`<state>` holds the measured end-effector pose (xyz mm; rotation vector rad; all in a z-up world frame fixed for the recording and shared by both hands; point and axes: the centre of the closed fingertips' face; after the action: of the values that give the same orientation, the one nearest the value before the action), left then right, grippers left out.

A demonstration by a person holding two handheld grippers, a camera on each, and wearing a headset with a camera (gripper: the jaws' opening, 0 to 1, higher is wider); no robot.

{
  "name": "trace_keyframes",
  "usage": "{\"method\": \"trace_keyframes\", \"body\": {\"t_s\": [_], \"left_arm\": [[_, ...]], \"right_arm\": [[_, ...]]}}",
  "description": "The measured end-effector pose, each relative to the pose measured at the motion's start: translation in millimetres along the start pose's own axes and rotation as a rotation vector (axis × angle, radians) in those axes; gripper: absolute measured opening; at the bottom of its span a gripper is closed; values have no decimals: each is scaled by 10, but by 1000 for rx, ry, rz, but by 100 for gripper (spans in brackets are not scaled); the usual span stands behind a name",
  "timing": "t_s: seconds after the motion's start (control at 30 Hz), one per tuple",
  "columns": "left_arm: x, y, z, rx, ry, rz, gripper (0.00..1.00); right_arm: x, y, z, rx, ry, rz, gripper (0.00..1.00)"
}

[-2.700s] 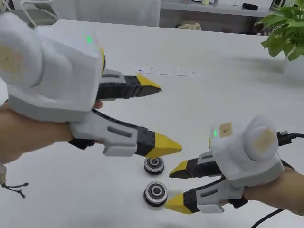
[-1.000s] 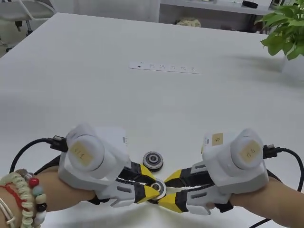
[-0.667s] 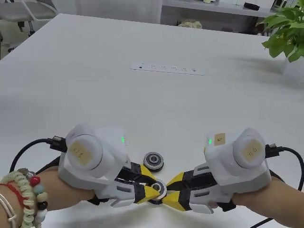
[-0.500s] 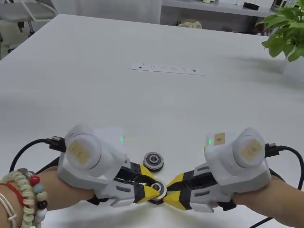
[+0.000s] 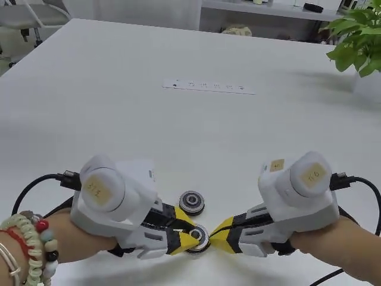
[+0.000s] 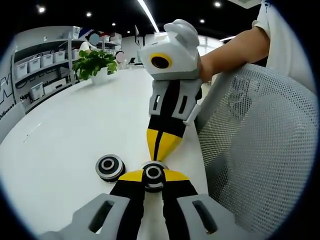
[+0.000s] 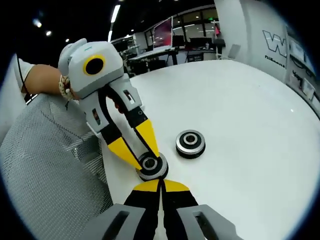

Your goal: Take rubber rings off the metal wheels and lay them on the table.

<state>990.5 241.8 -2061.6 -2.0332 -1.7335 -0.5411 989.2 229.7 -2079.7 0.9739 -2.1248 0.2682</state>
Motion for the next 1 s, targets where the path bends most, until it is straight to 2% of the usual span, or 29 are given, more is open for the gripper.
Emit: {"method": "trace_keyframes", "body": {"t_s": [0.1, 0.13, 0.2, 0.27, 0.33, 0.57, 1.0], "left_arm": [[0, 0, -1, -2, 0, -1, 7], [0, 0, -1, -3, 0, -1, 7], [-1, 0, -1, -6, 1, 0, 7], [-1, 1, -1, -7, -1, 0, 7], [-2, 0, -1, -8, -2, 0, 7], [-1, -2, 1, -11, 0, 3, 7], [0, -1, 4, -12, 1, 2, 7]], "right_arm": [[19, -50, -49, -110, -19, 4, 0], [34, -37, -83, -166, -31, -17, 0], [46, -31, -99, -205, -34, -29, 0], [41, -20, -91, -194, -30, -26, 0], [53, 18, -128, -211, -46, -47, 0], [59, 32, -144, -244, -42, -51, 0], [68, 87, -191, -223, -55, -64, 0]]}}
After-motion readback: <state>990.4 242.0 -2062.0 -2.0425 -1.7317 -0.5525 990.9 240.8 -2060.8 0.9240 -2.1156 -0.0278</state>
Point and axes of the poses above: the centre of the closed fingertips' face, and the gripper's own axes: x roughly backward along the fingers, y roughly to its left, z roughly out of its underside, and after that the axes turned 8 degrees about z, right-handed
